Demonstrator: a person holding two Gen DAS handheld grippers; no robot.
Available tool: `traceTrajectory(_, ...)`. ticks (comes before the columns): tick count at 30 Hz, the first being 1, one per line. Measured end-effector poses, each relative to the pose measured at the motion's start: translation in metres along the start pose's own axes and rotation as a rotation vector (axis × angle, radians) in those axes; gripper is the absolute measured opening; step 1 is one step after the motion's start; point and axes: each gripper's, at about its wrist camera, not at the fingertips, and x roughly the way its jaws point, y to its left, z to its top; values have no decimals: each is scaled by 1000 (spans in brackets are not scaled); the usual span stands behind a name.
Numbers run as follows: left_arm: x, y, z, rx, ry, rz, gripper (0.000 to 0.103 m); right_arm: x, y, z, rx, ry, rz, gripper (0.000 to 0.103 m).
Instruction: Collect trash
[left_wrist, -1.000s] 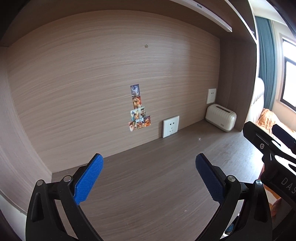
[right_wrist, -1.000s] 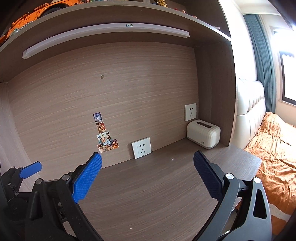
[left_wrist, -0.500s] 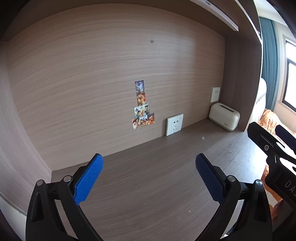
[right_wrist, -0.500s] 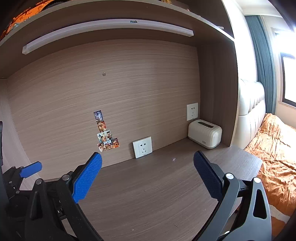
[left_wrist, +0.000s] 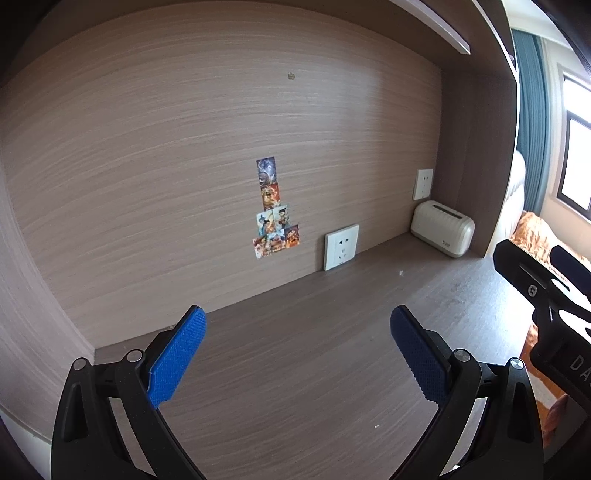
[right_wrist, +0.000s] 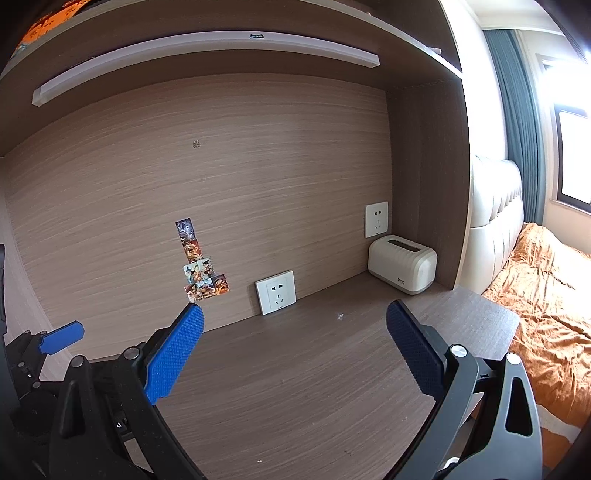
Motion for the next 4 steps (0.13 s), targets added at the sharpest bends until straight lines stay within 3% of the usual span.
traceTrajectory(4, 11, 1, -1, -6, 32, -29, 98, 4, 0, -2, 0, 12, -15, 99)
